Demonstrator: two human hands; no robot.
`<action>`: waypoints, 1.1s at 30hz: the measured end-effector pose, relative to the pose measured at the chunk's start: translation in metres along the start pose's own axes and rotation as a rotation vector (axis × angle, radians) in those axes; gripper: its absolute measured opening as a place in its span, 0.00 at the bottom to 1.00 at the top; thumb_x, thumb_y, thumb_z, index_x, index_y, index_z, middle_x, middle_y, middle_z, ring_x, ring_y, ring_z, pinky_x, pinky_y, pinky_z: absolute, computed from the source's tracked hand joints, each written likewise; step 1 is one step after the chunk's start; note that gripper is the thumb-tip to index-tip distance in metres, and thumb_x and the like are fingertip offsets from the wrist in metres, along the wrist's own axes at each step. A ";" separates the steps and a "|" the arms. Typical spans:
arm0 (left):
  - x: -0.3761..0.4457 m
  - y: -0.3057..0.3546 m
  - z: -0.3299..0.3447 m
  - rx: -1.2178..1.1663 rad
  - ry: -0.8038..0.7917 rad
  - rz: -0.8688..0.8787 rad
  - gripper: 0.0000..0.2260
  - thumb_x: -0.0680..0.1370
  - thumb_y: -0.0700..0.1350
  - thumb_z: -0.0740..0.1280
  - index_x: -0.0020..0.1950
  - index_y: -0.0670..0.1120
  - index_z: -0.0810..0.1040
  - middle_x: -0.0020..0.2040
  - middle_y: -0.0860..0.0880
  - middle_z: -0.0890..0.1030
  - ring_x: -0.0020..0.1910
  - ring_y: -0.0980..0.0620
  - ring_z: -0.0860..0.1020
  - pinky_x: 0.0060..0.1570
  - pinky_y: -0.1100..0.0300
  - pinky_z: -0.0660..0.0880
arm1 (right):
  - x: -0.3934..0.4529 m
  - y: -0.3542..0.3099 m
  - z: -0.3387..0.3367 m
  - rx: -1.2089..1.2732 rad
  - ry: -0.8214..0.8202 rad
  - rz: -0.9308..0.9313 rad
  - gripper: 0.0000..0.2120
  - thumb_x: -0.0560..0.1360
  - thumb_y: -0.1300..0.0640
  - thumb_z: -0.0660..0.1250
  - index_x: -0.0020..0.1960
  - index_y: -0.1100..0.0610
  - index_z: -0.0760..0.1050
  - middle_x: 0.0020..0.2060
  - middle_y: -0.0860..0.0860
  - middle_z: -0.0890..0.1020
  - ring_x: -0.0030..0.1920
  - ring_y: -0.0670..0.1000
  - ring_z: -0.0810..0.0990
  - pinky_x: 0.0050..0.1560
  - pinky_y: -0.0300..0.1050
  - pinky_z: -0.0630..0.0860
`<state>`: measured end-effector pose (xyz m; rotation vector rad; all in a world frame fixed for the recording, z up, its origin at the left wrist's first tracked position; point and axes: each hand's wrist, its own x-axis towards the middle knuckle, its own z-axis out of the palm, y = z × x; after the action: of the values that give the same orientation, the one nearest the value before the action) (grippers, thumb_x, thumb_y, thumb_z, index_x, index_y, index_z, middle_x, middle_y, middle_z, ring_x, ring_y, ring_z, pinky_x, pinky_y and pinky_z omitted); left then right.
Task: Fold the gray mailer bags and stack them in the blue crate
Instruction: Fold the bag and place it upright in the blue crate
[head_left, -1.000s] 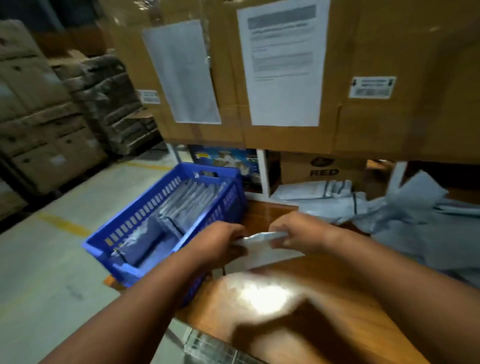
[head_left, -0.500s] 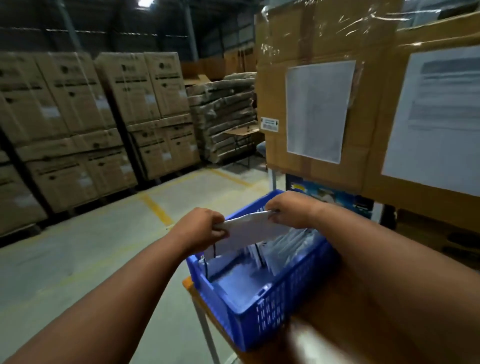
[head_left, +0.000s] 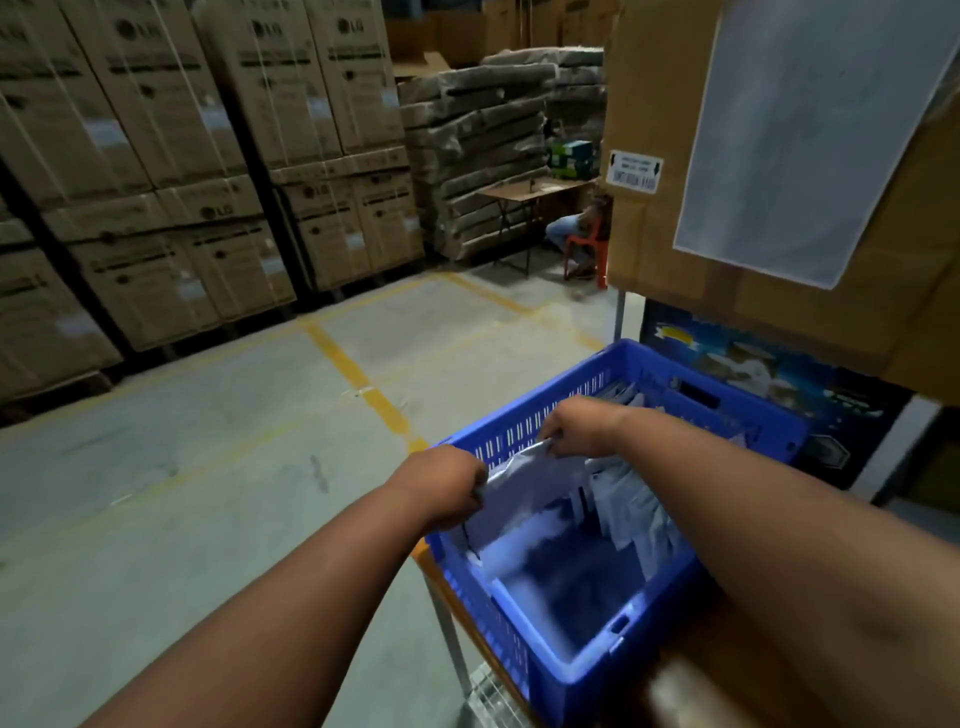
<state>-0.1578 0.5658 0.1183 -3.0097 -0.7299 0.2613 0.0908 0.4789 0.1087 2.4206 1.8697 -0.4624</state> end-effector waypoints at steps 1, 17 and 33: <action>0.003 -0.001 0.002 0.074 -0.008 0.006 0.09 0.77 0.48 0.68 0.42 0.48 0.70 0.42 0.50 0.76 0.50 0.41 0.80 0.43 0.55 0.70 | 0.007 -0.003 0.002 -0.006 0.005 -0.022 0.10 0.81 0.52 0.71 0.61 0.49 0.85 0.55 0.47 0.86 0.52 0.49 0.79 0.52 0.42 0.72; 0.040 0.009 -0.005 0.300 -0.168 -0.024 0.10 0.78 0.42 0.69 0.58 0.50 0.82 0.53 0.50 0.81 0.57 0.44 0.83 0.44 0.54 0.74 | 0.047 -0.008 0.028 -0.237 0.012 -0.088 0.14 0.76 0.47 0.68 0.59 0.42 0.86 0.54 0.47 0.82 0.59 0.55 0.76 0.59 0.52 0.78; 0.063 0.021 0.018 0.387 -0.194 -0.018 0.10 0.77 0.43 0.71 0.58 0.52 0.82 0.59 0.51 0.83 0.58 0.46 0.83 0.49 0.53 0.76 | 0.057 -0.007 0.046 -0.309 0.018 -0.003 0.11 0.76 0.46 0.70 0.57 0.47 0.83 0.51 0.49 0.84 0.53 0.57 0.82 0.46 0.47 0.76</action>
<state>-0.0964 0.5760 0.0898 -2.6340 -0.6312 0.6218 0.0880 0.5244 0.0509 2.2251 1.7969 -0.1375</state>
